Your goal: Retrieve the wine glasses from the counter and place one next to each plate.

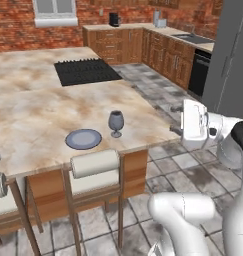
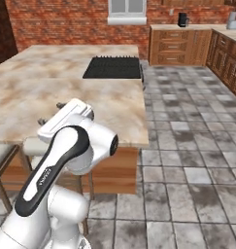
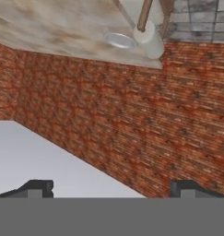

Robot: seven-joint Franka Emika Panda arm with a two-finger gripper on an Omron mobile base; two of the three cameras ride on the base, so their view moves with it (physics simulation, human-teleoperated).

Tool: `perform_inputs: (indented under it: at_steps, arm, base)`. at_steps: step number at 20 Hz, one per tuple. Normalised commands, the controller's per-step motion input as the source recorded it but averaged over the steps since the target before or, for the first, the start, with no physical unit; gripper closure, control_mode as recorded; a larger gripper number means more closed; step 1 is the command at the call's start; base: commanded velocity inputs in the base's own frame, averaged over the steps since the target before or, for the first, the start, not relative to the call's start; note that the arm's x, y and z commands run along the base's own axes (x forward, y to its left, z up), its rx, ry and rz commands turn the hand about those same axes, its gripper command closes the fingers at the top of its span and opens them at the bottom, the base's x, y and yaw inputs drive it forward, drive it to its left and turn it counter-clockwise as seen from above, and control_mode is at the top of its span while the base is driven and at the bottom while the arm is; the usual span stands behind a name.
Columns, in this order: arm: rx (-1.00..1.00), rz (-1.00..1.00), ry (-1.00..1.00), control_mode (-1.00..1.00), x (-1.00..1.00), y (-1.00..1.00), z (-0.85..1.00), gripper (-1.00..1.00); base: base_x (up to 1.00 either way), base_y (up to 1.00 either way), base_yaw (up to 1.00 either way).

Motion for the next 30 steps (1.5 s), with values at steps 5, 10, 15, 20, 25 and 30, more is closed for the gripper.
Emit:
perform_inputs:
  at_steps: [5,10,15,20,25,30]
  arm:
    - [0.0,0.0,0.0,1.0,0.0,0.0,0.0,-1.0]
    - [0.0,0.0,0.0,1.0,0.0,0.0,0.0,-1.0]
    - [0.0,0.0,0.0,1.0,0.0,0.0,0.0,-1.0]
    - [0.0,0.0,0.0,1.0,0.0,0.0,0.0,-1.0]
    - [0.0,0.0,0.0,1.0,0.0,0.0,0.0,-1.0]
    - [0.0,0.0,0.0,1.0,0.0,0.0,0.0,-1.0]
  base:
    - [-0.03,-1.0,-0.23]
    - [0.13,-1.0,-0.39]
    - [0.31,-0.84,-0.67]
    - [1.0,-0.47,-0.36]
    - [1.0,-0.08,-0.25]
    - [1.0,0.0,-0.05]
